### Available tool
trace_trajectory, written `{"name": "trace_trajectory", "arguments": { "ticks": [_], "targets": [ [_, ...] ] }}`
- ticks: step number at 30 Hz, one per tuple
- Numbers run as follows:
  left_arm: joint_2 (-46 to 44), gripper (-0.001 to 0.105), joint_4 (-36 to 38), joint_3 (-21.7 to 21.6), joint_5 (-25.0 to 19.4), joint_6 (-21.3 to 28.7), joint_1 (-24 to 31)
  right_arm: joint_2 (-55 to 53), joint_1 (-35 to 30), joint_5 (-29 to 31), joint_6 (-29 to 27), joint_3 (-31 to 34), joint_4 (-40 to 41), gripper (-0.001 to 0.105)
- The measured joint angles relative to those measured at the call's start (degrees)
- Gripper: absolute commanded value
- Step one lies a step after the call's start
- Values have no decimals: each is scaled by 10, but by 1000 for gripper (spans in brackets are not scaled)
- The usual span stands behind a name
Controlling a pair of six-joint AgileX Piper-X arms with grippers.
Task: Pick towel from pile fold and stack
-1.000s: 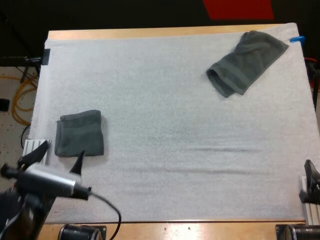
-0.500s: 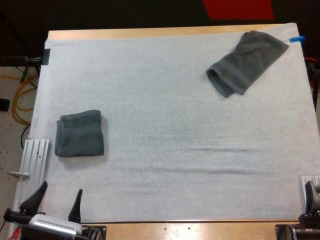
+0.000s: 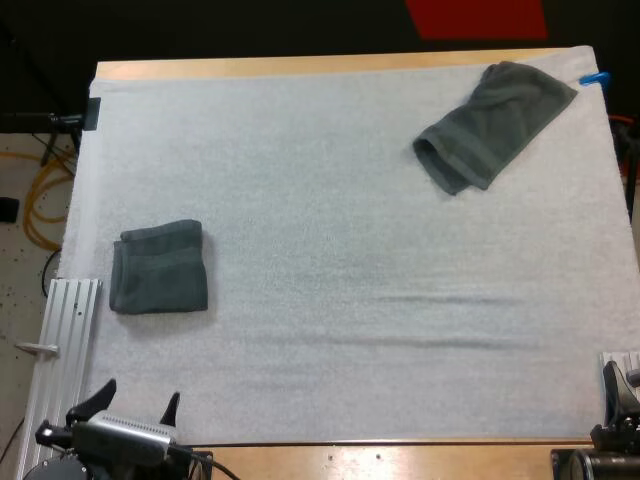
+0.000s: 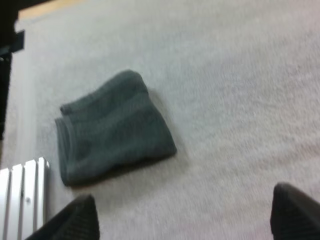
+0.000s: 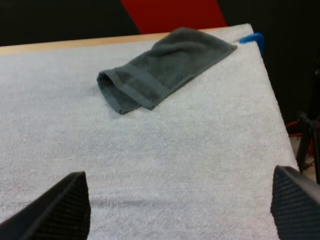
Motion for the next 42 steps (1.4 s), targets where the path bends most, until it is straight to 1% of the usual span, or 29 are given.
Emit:
{"name": "trace_trajectory", "arguments": {
  "ticks": [4,8,13,17,21,24,42],
  "targets": [
    [0,67,-75,18,-2,0,0,0,0,0,-16,0,-5,72],
    [0,67,-132,49,-2,0,0,0,0,0,-36,5,-28,72],
    [1,67,-174,99,-2,0,0,0,0,0,-39,34,-55,72],
    [1,67,-176,134,-3,0,0,0,0,0,-39,70,-60,72],
    [1,67,-180,138,-3,-2,0,0,0,0,-38,106,-60,72],
    [1,67,-181,138,-3,-3,0,1,0,0,-22,130,-59,72],
    [1,67,-188,138,-3,-3,0,2,0,0,-17,130,-60,72]
  ]
}}
